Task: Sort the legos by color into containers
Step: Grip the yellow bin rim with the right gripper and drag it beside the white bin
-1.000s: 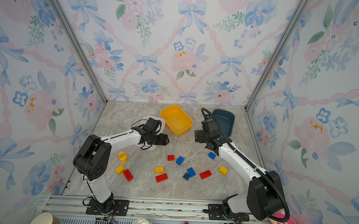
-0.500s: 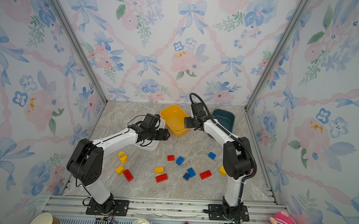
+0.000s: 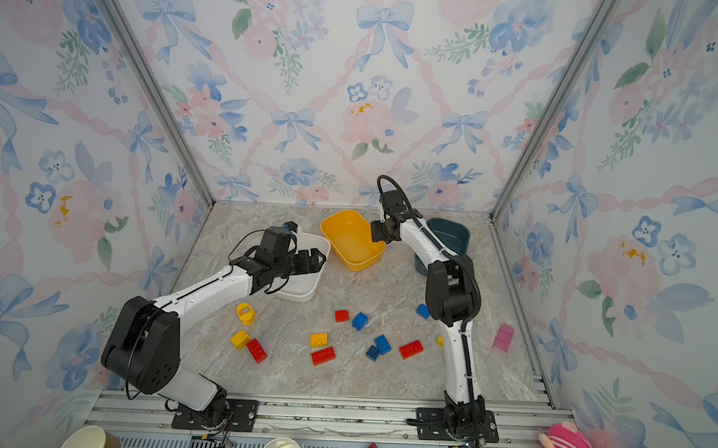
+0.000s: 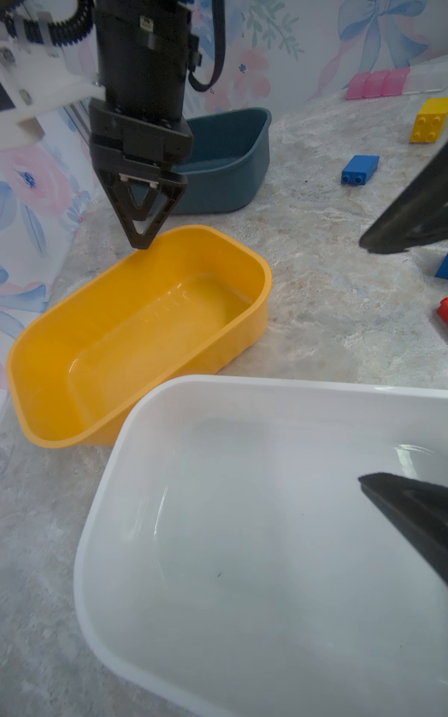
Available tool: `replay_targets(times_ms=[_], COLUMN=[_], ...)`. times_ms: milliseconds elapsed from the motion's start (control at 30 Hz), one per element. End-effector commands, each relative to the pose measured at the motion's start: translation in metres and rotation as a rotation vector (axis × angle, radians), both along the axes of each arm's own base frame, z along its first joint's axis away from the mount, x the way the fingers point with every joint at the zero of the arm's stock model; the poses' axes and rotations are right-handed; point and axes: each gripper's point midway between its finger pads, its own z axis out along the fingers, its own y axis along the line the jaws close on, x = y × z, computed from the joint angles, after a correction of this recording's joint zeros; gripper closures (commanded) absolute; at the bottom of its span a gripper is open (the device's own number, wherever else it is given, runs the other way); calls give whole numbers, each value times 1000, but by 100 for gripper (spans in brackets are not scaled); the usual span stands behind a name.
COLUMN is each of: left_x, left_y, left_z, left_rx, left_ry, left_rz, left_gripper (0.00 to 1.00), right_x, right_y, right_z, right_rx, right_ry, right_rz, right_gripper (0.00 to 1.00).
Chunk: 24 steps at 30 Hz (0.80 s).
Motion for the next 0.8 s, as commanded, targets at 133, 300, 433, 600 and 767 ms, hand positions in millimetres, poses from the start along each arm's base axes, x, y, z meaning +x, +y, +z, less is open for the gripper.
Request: replay_targets(times_ms=[133,300,433,600,767], left_x=[0,-3,-5,-6,-5], left_y=[8,13,15,16,17], left_z=[12,10,6,5,4], left_rx=[-59,-61,-63,-65,-62], left_ry=[-50,-50,-43,-44,-41], left_rz=[10,17,17,19,20], left_gripper=[9,9,8,8,8], right_x=[4,11,14,18,18], right_y=[5,13,18,17,13], right_z=[-18,-23,-30,-31,-32], right_rx=[-97,-113,-125,-136,-155], right_ry=[37,24,28,23,24], right_rz=[50,66,84,82,80], right_gripper=[43,45,51,64,82])
